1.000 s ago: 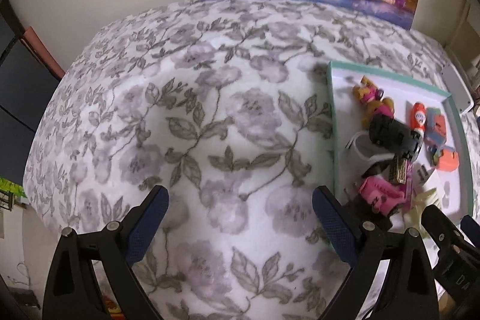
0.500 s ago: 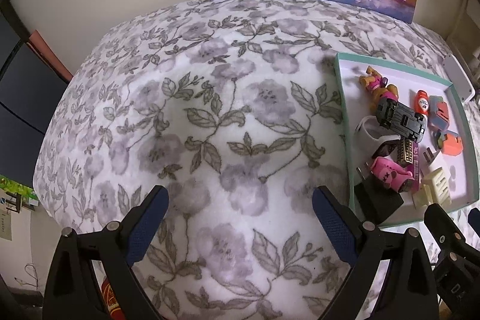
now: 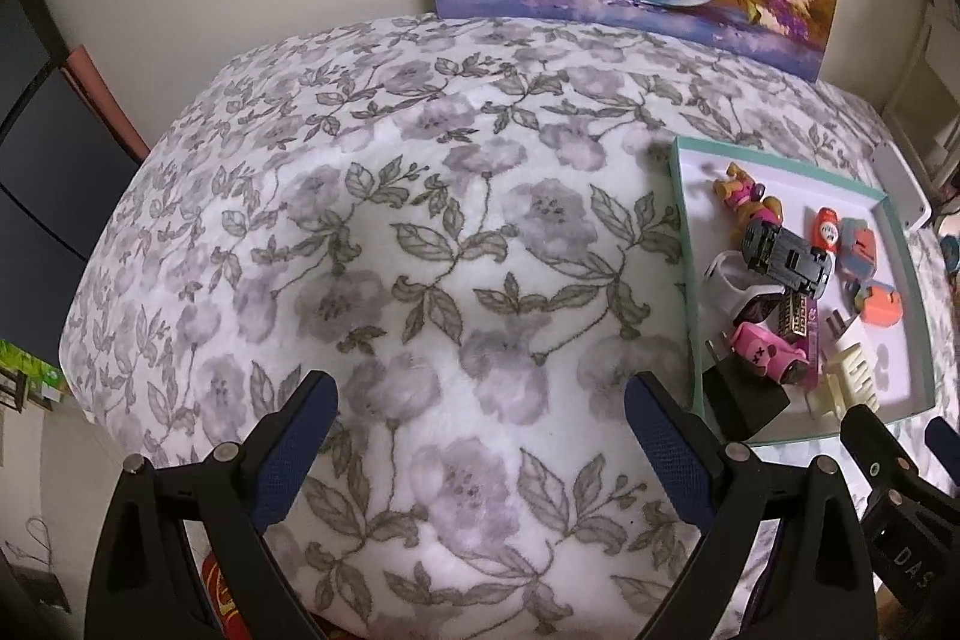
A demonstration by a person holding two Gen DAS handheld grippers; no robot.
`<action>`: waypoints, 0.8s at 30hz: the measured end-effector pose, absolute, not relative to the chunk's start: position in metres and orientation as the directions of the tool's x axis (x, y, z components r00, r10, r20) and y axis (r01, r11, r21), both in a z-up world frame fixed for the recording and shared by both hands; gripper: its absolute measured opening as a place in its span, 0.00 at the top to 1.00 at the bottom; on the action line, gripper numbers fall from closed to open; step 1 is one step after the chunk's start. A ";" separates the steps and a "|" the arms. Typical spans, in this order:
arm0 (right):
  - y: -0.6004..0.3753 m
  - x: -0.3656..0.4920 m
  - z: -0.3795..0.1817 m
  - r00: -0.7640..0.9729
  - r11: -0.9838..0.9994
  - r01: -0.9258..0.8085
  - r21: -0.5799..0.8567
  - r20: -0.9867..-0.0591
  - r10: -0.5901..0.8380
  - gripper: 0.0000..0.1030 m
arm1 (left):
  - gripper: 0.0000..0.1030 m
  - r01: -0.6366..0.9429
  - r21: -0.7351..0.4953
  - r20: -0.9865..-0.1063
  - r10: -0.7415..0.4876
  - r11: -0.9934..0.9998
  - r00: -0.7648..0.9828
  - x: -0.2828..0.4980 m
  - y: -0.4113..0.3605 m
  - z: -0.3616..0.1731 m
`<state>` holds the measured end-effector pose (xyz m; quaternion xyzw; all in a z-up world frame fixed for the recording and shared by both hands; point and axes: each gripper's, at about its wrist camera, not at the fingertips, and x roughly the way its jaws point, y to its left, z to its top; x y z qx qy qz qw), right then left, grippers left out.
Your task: Organize rigid objects
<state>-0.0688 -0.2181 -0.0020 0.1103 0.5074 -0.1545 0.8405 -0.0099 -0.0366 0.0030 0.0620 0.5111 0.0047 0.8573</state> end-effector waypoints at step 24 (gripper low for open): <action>-0.203 -0.069 0.009 0.475 0.949 0.314 -0.001 -0.866 -0.158 0.00 | 0.06 0.063 0.105 -0.881 0.064 0.992 0.469 -0.008 -0.033 0.006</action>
